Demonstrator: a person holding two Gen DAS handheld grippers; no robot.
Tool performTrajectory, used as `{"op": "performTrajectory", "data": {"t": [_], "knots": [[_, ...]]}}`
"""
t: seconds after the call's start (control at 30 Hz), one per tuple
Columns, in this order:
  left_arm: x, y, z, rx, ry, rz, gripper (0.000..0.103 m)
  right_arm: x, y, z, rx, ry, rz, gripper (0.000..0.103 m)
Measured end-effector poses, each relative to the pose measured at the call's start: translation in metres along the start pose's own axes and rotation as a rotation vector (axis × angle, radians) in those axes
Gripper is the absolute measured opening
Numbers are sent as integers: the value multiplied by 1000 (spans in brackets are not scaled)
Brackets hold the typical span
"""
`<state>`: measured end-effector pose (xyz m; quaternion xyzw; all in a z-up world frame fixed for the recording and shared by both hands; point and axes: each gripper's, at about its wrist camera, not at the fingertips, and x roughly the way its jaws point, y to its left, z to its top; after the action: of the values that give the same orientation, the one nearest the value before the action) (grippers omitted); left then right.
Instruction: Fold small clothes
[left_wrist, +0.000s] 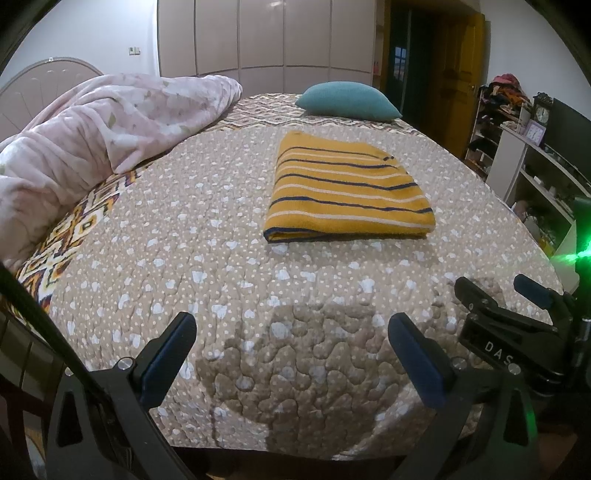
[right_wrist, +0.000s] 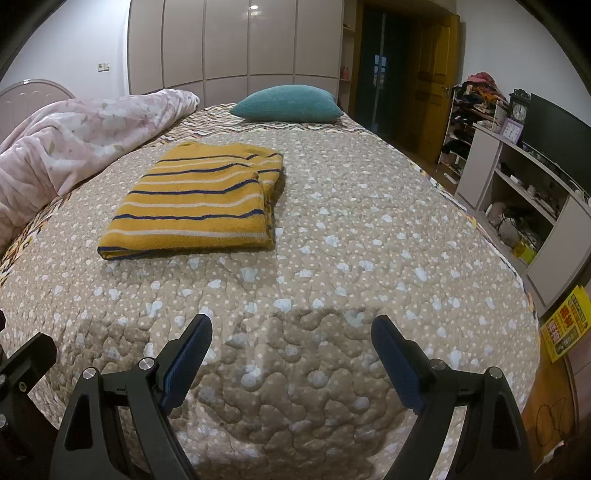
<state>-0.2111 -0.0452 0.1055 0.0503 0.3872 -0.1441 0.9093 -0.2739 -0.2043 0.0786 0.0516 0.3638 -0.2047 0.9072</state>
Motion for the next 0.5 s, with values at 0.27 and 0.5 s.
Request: {"op": "performTrajectory", "data": {"t": [0.27,0.5], "knots": [[1,1,0,-2,4,-3,103,0,2,-3,-2,2,0,91],[2,1,-1,-1,6,1,103,1,3,-3,-1,4,-1,91]]}}
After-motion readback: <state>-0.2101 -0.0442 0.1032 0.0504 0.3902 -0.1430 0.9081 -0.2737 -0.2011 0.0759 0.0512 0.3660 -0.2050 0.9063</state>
